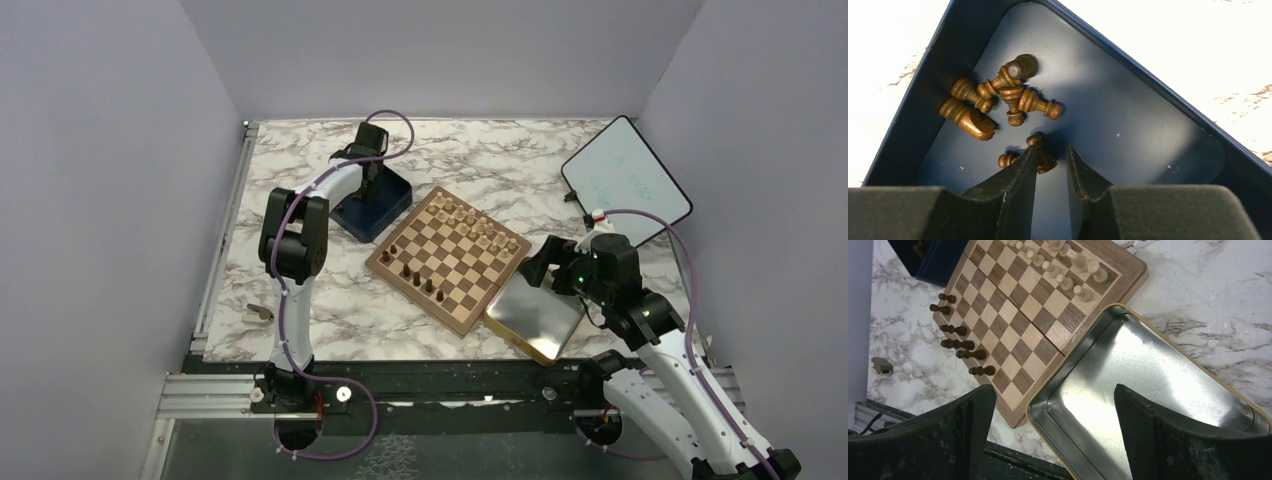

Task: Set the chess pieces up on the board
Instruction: Pick up the chess piece from the storage box.

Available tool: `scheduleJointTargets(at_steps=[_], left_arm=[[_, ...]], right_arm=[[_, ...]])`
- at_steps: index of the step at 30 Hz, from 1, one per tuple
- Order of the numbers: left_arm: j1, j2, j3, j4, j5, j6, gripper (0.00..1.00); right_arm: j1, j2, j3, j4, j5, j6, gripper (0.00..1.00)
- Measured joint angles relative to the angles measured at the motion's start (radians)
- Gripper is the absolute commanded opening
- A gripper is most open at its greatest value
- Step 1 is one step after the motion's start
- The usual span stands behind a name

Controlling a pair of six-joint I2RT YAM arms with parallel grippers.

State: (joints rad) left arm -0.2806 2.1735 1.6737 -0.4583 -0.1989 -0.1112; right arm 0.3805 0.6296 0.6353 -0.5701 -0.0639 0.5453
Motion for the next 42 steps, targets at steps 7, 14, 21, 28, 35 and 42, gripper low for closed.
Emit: scheduleJointTargets(at_steps=[7,14,21,28,35,42], left_arm=[[0.000,0.000,0.000,0.000,0.021,0.000,0.29],[0.000,0.000,0.002,-0.021,0.000,-0.010,0.34],[0.000,0.000,0.002,-0.057,-0.027,-0.031,0.33],[0.000,0.000,0.002,-0.061,-0.047,-0.054,0.33],[0.000,0.002,0.002,-0.061,-0.041,-0.056,0.35],[0.000,0.004,0.003,-0.061,-0.006,-0.037,0.35]], right_arm=[[0.000,0.000,0.000,0.000,0.000,0.000,0.94],[0.000,0.000,0.000,0.000,0.000,0.000,0.94],[0.000,0.000,0.000,0.000,0.000,0.000,0.94],[0.000,-0.002,0.000,0.000,0.000,0.000,0.94],[0.000,-0.003,0.000,0.000,0.000,0.000,0.94],[0.000,-0.003,0.000,0.000,0.000,0.000,0.94]])
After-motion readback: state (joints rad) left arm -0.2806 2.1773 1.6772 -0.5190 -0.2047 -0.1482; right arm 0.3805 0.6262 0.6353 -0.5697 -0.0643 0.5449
